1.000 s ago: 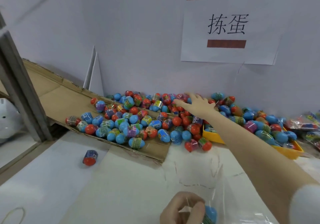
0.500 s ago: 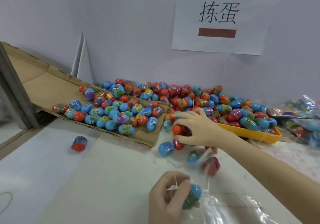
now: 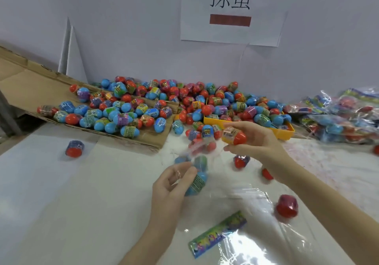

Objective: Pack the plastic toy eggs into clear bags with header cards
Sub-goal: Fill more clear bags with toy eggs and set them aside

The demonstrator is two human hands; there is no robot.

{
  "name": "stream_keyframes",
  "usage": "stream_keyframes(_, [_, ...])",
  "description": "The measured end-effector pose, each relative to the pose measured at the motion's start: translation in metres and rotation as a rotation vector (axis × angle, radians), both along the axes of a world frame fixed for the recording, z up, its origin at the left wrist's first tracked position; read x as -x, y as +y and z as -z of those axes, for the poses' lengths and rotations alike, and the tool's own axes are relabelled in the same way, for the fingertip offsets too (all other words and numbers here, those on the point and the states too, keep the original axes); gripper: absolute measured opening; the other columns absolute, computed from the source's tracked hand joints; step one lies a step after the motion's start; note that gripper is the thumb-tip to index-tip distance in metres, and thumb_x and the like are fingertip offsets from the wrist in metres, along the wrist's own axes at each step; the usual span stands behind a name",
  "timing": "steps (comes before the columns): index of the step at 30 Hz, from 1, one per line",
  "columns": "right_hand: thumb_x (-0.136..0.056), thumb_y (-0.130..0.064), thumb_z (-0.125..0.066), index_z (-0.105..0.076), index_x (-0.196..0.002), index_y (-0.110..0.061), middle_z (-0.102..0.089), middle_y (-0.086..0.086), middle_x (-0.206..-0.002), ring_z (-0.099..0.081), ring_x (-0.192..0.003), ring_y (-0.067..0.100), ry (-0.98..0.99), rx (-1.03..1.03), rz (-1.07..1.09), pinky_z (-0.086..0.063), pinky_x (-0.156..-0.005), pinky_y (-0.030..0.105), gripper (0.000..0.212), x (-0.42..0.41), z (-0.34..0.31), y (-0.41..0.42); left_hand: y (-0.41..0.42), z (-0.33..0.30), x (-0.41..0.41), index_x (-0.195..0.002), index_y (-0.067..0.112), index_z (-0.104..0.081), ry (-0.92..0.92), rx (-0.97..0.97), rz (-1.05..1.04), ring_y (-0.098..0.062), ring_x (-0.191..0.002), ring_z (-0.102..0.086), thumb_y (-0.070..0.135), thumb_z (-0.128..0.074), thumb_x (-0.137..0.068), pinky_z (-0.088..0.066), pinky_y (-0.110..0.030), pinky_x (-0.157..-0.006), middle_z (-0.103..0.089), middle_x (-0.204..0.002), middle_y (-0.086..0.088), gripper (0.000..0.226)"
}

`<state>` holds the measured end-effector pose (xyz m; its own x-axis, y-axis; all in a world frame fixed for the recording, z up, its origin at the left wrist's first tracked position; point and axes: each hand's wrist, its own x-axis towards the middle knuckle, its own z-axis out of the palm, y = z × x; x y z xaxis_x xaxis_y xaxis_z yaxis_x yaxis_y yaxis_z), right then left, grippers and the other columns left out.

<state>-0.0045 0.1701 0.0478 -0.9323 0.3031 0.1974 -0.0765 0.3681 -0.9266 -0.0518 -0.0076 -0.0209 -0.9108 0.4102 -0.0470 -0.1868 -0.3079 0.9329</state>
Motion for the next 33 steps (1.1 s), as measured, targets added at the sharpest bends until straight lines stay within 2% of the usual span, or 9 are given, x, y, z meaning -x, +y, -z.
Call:
stream_keyframes(5, [-0.07, -0.04, -0.071, -0.06, -0.098, -0.031, -0.07, 0.0, -0.094, -0.067, -0.08, 0.018, 0.09, 0.07, -0.02, -0.054, -0.076, 0.035, 0.032, -0.03, 0.001, -0.021, -0.002, -0.003, -0.004, -0.08, 0.026, -0.076, 0.045, -0.017, 0.014, -0.013, -0.086, -0.07, 0.044, -0.071, -0.049, -0.053, -0.015, -0.067, -0.074, -0.091, 0.001, 0.036])
stream_keyframes(8, [-0.074, -0.06, -0.061, -0.061, -0.094, -0.04, -0.064, -0.012, -0.094, -0.056, -0.086, 0.0, 0.127, -0.217, 0.008, -0.043, -0.075, 0.012, 0.028, -0.033, 0.0, -0.037, -0.003, -0.007, -0.007, -0.089, 0.023, -0.071, 0.121, -0.013, 0.046, -0.005, -0.083, -0.069, 0.042, -0.073, -0.047, -0.05, -0.012, -0.066, -0.073, -0.092, 0.011, 0.045])
stream_keyframes(10, [-0.073, -0.056, -0.054, -0.056, -0.095, -0.042, -0.058, -0.016, -0.093, -0.049, -0.084, -0.005, 0.141, -0.348, 0.043, -0.036, -0.071, 0.005, 0.026, -0.028, -0.003, -0.043, -0.004, -0.008, -0.009, -0.092, 0.021, -0.068, 0.158, -0.005, 0.059, -0.001, -0.079, -0.068, 0.031, -0.075, -0.047, -0.049, -0.009, -0.063, -0.073, -0.09, 0.016, 0.046])
stream_keyframes(14, [-0.085, -0.04, -0.057, -0.051, -0.101, -0.035, -0.055, -0.018, -0.089, -0.049, -0.081, -0.006, 0.188, -0.425, 0.059, -0.034, -0.071, 0.004, 0.018, -0.016, -0.011, -0.047, -0.004, -0.006, -0.01, -0.092, 0.02, -0.066, 0.203, 0.02, 0.069, 0.001, -0.078, -0.067, 0.022, -0.075, -0.052, -0.049, -0.009, -0.064, -0.072, -0.089, 0.016, 0.041])
stream_keyframes(17, [-0.083, -0.057, -0.041, -0.04, -0.101, -0.042, -0.047, -0.026, -0.09, -0.045, -0.087, 0.001, 0.095, -0.578, 0.03, -0.033, -0.077, 0.007, 0.023, -0.012, -0.015, -0.05, -0.005, -0.003, -0.008, -0.093, 0.019, -0.064, 0.191, 0.011, 0.094, -0.004, -0.08, -0.067, 0.009, -0.073, -0.065, -0.048, -0.009, -0.063, -0.072, -0.086, 0.013, 0.03])
stream_keyframes(20, [-0.084, -0.061, -0.029, -0.031, -0.096, -0.045, -0.042, -0.027, -0.086, -0.038, -0.082, 0.002, 0.003, -0.801, 0.016, -0.025, -0.077, 0.006, 0.02, -0.009, -0.018, -0.048, -0.005, -0.001, -0.007, -0.097, 0.015, -0.062, 0.159, -0.018, 0.1, -0.021, -0.088, -0.067, -0.005, -0.067, -0.071, -0.05, -0.013, -0.066, -0.073, -0.088, 0.006, 0.033])
stream_keyframes(24, [-0.086, -0.063, -0.023, -0.035, -0.085, -0.043, -0.047, -0.025, -0.083, -0.042, -0.08, -0.005, -0.064, -0.681, -0.13, -0.029, -0.069, 0.01, 0.023, -0.009, -0.025, -0.049, -0.004, -0.007, -0.008, -0.101, 0.015, -0.06, 0.132, -0.05, 0.122, -0.025, -0.084, -0.07, 0.02, -0.071, -0.055, -0.051, -0.017, -0.064, -0.073, -0.091, -0.003, 0.048])
stream_keyframes(28, [-0.077, -0.064, -0.014, -0.032, -0.086, -0.044, -0.047, -0.023, -0.084, -0.04, -0.084, -0.005, -0.147, -0.742, -0.185, -0.03, -0.072, 0.009, 0.029, -0.007, -0.029, -0.052, -0.005, -0.011, -0.009, -0.104, 0.015, -0.06, 0.115, -0.067, 0.134, -0.023, -0.085, -0.069, 0.024, -0.073, -0.052, -0.052, -0.018, -0.062, -0.073, -0.091, -0.004, 0.054])
stream_keyframes(33, [-0.072, -0.064, -0.016, -0.034, -0.094, -0.042, -0.047, -0.021, -0.09, -0.036, -0.092, -0.002, -0.202, -0.566, -0.228, -0.03, -0.075, 0.012, 0.035, -0.009, -0.034, -0.054, -0.005, -0.013, -0.009, -0.102, 0.019, -0.061, 0.139, -0.035, 0.17, -0.024, -0.09, -0.068, 0.018, -0.087, -0.055, -0.051, -0.017, -0.067, -0.074, -0.089, -0.001, 0.054])
